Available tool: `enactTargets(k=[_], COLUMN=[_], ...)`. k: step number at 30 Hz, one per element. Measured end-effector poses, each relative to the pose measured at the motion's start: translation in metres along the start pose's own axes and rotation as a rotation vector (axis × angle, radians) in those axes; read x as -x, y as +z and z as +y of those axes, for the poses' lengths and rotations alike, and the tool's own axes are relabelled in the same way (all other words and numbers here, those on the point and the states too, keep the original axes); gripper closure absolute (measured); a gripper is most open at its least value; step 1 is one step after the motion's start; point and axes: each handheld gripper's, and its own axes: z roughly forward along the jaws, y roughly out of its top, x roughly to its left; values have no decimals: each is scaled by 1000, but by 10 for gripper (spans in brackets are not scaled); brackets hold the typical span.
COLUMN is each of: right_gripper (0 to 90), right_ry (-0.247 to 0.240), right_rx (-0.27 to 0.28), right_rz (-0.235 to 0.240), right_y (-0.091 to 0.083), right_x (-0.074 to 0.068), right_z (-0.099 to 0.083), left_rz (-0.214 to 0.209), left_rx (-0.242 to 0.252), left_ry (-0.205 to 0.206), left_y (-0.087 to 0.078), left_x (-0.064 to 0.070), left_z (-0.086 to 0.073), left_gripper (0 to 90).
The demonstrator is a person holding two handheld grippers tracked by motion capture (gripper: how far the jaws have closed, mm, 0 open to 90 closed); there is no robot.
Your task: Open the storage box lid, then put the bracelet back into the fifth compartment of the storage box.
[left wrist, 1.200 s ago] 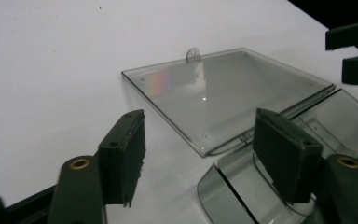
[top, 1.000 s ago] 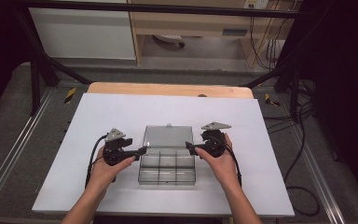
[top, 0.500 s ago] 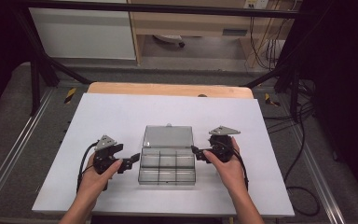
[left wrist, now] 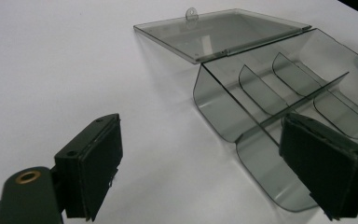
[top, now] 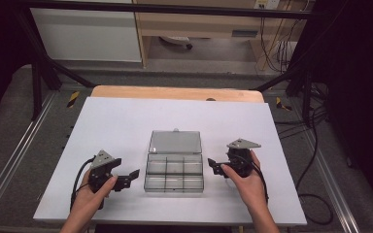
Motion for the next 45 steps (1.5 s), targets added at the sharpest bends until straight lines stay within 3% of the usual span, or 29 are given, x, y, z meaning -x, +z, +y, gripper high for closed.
enactTargets(k=[9,16,23,28,34,41,45], right_gripper=[56,53,54,59,152,299,370], right_ry=[4,-3,26,26,66,83,72], right_rx=[-26,-54,-80,-112,-109,-131,-155], right_rz=[-12,-41,-79,-113,-116,-104,-125], right_y=[-19,-33,-29,-28,-29,-31,-32], right_x=[-2,-3,7,15,27,32,35], right_z=[-20,-38,-42,-45,-48,-52,-55], left_rz=[17,31,53,62,65,74,74], left_rx=[-17,-7,-11,-21,-29,-27,-26], left_ry=[11,5,-13,1,-20,-26,-28], left_y=[-13,-13,-14,-13,-10,-11,-10], left_x=[0,-4,-11,-13,-15,-16,-16], left_z=[-16,-15,-17,-17,-18,-18,-17], left_gripper=[131,128,116,74,76,81,82])
